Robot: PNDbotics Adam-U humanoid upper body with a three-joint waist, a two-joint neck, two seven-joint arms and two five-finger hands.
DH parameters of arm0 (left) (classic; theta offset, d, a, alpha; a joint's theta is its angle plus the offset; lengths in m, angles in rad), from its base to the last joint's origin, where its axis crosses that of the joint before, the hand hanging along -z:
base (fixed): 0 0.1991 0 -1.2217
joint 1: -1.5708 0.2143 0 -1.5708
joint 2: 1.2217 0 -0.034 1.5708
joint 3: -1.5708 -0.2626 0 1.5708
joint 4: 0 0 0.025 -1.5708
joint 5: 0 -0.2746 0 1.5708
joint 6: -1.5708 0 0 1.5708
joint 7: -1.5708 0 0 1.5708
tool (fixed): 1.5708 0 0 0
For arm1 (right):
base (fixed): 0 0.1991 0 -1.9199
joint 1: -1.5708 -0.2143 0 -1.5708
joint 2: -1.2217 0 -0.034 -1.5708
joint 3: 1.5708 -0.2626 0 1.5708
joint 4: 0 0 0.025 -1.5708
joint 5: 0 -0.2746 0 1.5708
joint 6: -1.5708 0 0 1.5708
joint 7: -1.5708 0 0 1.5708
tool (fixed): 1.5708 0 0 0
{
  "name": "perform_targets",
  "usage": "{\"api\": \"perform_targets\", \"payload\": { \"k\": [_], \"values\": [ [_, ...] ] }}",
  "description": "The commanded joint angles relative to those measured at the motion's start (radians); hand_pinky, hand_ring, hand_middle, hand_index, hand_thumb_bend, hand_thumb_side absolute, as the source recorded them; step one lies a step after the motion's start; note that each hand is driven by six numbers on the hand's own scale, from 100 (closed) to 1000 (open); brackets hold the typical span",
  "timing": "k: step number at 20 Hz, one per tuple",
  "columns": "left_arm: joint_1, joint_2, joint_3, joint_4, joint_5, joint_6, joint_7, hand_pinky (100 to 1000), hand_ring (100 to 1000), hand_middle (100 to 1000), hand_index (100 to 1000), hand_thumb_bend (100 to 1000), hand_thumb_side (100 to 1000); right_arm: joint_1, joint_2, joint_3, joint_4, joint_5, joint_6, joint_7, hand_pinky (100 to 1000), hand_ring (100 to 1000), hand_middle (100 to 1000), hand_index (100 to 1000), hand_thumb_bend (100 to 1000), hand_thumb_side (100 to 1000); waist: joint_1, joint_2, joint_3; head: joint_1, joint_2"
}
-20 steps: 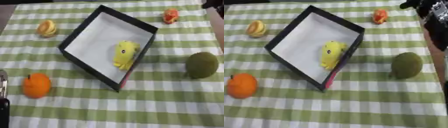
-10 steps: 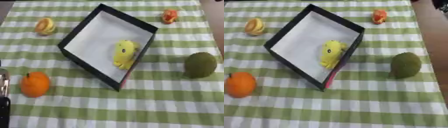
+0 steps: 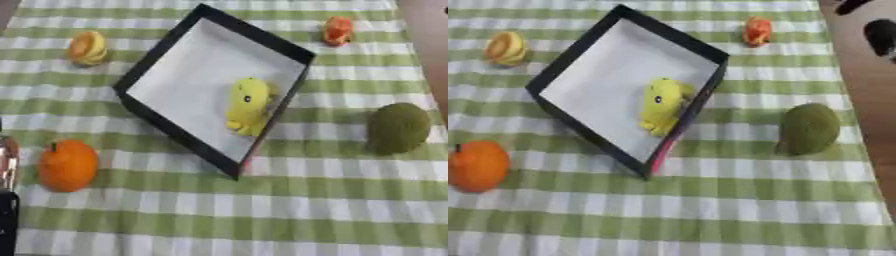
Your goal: Pick up objects on the table and place them in the box.
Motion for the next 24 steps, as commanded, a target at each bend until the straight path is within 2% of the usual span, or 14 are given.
{"api": "perform_targets", "payload": {
  "k": [1, 3, 8, 12, 13, 17, 24],
  "values": [
    [-0.003, 0.033, 0.009, -0.012, -0.009, -0.001, 0.004, 792, 781, 772, 825, 100, 699, 0.008, -0.104, 0.004, -0.033, 0.054, -0.014, 0.019, 994, 810, 802, 882, 100, 403, -0.015, -0.038, -0.002, 0.005, 0.001],
    [-0.002, 0.036, 0.008, -0.012, -0.010, -0.001, 0.003, 792, 781, 772, 825, 100, 699, 0.015, -0.137, 0.013, -0.046, 0.109, -0.019, 0.030, 989, 835, 817, 891, 100, 361, -0.018, -0.037, -0.003, 0.004, 0.000],
    [0.000, 0.041, 0.008, -0.013, -0.004, -0.001, 0.003, 792, 782, 772, 824, 100, 700, 0.021, -0.174, 0.056, -0.053, 0.224, -0.046, 0.058, 993, 859, 834, 905, 100, 345, -0.024, -0.036, -0.003, -0.001, -0.002],
    [0.000, 0.042, 0.008, -0.013, -0.003, -0.002, 0.003, 792, 782, 772, 824, 100, 700, 0.023, -0.175, 0.064, -0.053, 0.242, -0.061, 0.071, 993, 859, 834, 905, 100, 345, -0.025, -0.036, -0.003, -0.001, -0.002],
    [0.000, 0.042, 0.008, -0.013, -0.003, -0.002, 0.003, 792, 781, 770, 822, 100, 699, 0.024, -0.175, 0.065, -0.053, 0.243, -0.062, 0.072, 1000, 867, 845, 913, 100, 372, -0.025, -0.036, -0.002, -0.001, -0.002],
    [-0.002, 0.041, 0.004, -0.015, -0.001, -0.002, -0.001, 792, 782, 770, 821, 100, 700, 0.011, -0.172, 0.109, -0.053, 0.239, -0.091, 0.109, 1000, 865, 844, 922, 100, 411, -0.025, -0.034, 0.004, -0.001, -0.003],
    [-0.004, 0.038, 0.003, -0.015, 0.002, -0.002, -0.003, 792, 782, 770, 821, 100, 700, 0.003, -0.167, 0.139, -0.053, 0.257, -0.072, 0.104, 1000, 854, 832, 921, 100, 432, -0.025, -0.033, 0.008, -0.002, -0.005]
  ]
}}
